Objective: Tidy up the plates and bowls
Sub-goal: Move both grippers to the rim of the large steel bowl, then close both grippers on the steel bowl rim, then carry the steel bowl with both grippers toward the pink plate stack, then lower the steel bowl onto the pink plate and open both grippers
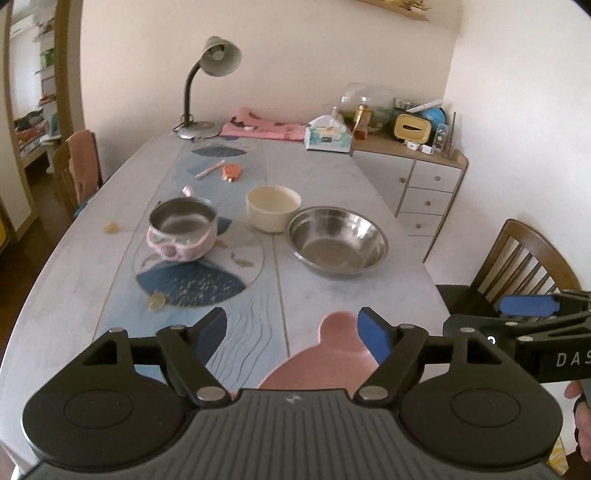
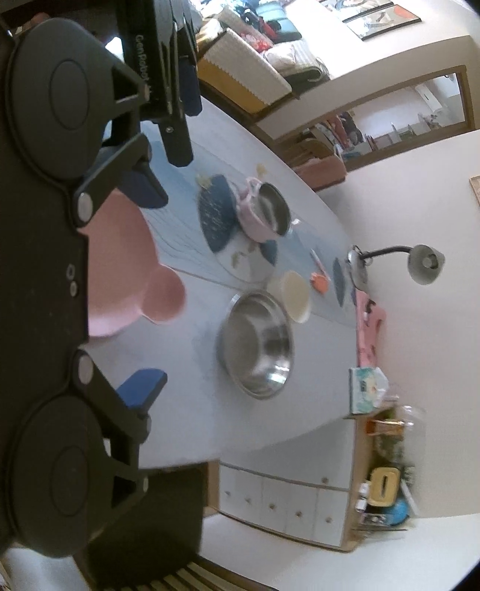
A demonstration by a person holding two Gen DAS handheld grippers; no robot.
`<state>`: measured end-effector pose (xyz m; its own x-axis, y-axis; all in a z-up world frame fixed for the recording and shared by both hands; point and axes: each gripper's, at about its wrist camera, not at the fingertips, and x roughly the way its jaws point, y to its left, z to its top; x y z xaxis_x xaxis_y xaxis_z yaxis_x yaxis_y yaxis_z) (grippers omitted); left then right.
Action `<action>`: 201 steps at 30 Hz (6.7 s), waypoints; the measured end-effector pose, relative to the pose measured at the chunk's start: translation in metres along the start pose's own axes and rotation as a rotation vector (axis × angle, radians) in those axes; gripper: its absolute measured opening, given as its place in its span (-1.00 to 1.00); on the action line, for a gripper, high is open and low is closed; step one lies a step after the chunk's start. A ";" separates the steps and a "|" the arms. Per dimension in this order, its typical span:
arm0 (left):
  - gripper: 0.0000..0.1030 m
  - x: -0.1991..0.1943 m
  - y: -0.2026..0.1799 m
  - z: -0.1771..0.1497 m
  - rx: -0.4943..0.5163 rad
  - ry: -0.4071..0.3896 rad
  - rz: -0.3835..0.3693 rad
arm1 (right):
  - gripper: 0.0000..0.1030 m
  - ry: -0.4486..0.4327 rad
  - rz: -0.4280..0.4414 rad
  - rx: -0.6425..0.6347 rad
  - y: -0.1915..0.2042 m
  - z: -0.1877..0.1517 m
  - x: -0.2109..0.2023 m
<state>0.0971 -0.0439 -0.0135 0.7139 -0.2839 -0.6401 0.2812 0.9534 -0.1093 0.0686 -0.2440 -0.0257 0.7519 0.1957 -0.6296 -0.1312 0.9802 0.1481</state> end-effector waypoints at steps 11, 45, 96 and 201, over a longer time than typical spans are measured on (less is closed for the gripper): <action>0.52 0.049 0.000 0.046 0.069 0.005 -0.047 | 0.99 -0.006 -0.109 -0.030 -0.011 0.039 0.039; 0.52 0.316 0.013 0.116 0.173 0.291 -0.045 | 0.85 0.175 -0.295 0.050 -0.093 0.123 0.259; -0.75 0.236 -0.001 0.120 0.182 0.285 -0.037 | -0.79 0.173 -0.257 0.197 -0.097 0.107 0.170; -0.73 0.049 0.307 -0.005 0.028 0.348 0.011 | -0.26 0.363 -0.005 -0.031 0.221 0.020 0.172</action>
<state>0.2154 0.2357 -0.0817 0.4565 -0.2176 -0.8627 0.2955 0.9517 -0.0836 0.1824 0.0056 -0.0860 0.4748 0.1827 -0.8609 -0.1516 0.9806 0.1245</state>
